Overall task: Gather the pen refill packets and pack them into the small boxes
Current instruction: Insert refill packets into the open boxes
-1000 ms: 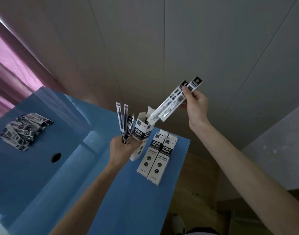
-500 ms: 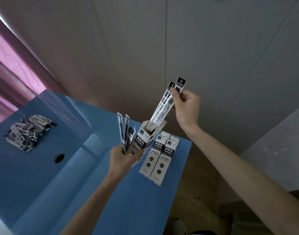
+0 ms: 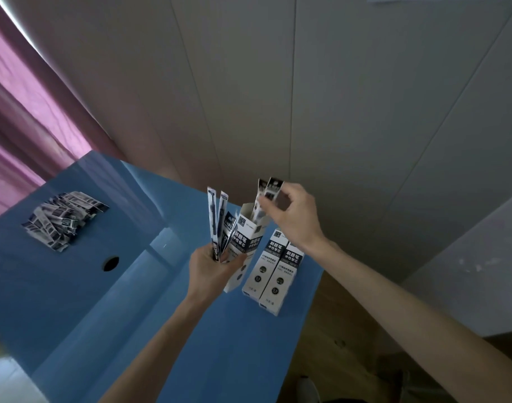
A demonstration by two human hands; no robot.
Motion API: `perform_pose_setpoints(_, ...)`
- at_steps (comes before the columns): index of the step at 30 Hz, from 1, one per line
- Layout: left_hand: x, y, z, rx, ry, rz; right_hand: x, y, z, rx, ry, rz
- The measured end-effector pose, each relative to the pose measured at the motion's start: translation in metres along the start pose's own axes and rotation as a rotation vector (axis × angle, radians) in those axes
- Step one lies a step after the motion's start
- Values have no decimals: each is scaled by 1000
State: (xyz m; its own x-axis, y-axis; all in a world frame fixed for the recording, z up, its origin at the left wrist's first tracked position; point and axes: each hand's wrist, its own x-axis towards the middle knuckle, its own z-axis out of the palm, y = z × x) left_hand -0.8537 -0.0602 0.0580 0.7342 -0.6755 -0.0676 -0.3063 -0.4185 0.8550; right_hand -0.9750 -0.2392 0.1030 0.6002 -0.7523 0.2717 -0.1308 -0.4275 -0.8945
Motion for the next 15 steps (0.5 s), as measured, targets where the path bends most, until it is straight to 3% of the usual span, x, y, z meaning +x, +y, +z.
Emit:
perform_pose_setpoints(3, 1, 0, -9, 123, -18, -34, -4, 17, -3, -164, -267, 155)
perform_pose_setpoints(9, -2, -7, -12, 208, -47, -80, -24, 39, 5, -386, -281, 81)
perform_pose_setpoints(12, -5, -7, -11, 236, -44, -88, -28, 33, 6, -182, -149, 60)
perform_pose_setpoints(15, -7, -10, -10, 333, -59, -72, -27, 16, 6, 73, -188, 86)
